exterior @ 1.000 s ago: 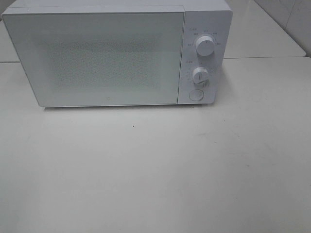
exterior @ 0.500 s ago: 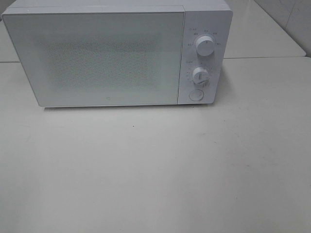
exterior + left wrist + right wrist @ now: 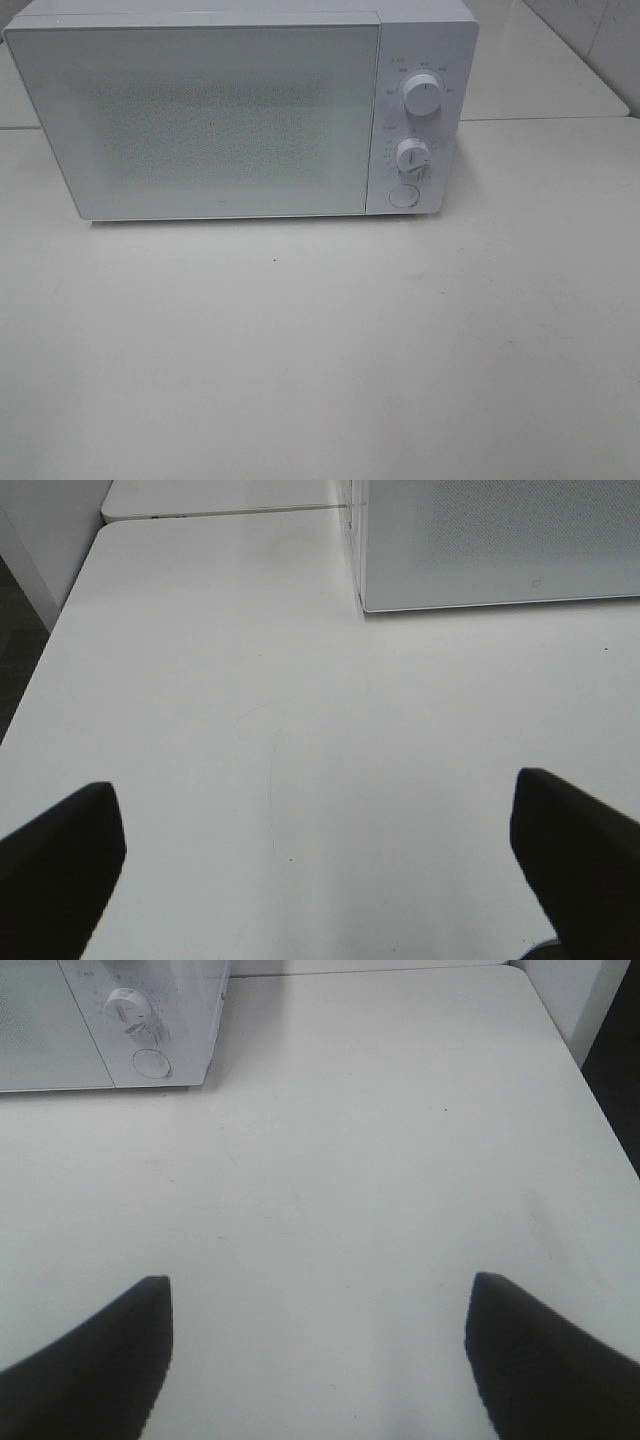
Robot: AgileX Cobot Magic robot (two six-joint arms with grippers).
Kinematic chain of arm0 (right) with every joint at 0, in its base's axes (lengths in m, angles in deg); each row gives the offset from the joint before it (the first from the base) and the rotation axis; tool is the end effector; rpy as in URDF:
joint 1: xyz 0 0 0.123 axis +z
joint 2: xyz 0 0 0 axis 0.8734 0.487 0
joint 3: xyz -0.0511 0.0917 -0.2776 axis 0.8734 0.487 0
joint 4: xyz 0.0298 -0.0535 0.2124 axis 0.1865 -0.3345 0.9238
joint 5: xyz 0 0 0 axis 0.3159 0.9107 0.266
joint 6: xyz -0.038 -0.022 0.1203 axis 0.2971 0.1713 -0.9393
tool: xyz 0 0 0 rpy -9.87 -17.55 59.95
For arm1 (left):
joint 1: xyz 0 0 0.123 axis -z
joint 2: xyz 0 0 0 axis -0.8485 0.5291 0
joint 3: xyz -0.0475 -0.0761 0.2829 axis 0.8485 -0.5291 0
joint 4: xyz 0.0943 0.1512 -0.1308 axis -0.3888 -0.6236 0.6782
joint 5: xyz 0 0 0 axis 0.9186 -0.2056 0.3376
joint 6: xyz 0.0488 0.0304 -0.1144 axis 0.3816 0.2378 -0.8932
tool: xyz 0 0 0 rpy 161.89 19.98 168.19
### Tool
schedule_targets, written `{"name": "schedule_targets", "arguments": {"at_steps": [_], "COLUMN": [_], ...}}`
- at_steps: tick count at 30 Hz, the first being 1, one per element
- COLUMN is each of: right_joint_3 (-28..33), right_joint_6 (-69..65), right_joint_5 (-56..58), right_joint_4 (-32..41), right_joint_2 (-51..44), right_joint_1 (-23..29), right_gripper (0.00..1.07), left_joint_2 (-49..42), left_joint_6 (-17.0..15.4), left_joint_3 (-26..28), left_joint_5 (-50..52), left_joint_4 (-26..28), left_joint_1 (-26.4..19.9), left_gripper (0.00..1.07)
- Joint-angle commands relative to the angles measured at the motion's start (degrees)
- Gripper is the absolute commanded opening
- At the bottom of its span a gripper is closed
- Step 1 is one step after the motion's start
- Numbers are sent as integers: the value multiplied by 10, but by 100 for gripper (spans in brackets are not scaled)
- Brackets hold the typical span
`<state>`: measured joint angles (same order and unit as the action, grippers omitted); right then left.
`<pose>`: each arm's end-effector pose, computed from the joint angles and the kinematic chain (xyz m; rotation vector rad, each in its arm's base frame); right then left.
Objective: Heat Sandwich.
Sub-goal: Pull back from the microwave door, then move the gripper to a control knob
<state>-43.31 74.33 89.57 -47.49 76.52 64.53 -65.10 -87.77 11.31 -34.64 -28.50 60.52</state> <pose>-0.0112 -0.0075 0.2491 0.0259 2.0180 0.0232 -0.0107 0.0028 0.2461 0.0684 2.0313 0.0125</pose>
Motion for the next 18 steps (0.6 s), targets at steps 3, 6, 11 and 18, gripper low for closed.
{"name": "schedule_targets", "arguments": {"at_steps": [3,6,11,18], "right_joint_3": [-11,-11,-13,-13], "right_joint_6": [5,7,7,7], "right_joint_5": [-21,-18,-57,-143], "right_joint_4": [-6,-18,-29,-32], "right_joint_2": [-6,21,66,124], "right_joint_1": [-2,-2,-2,-2], "right_gripper": [86,87,87,86], "left_joint_2": [-16,-16,-16,-16], "left_joint_6": [-2,-2,-2,-2], "left_joint_3": [-2,-2,-2,-2], "left_joint_5": [7,7,7,7], "left_joint_4": [3,3,3,3], "left_joint_1": [-1,-1,-1,-1], "left_gripper": [101,101,101,101]}}
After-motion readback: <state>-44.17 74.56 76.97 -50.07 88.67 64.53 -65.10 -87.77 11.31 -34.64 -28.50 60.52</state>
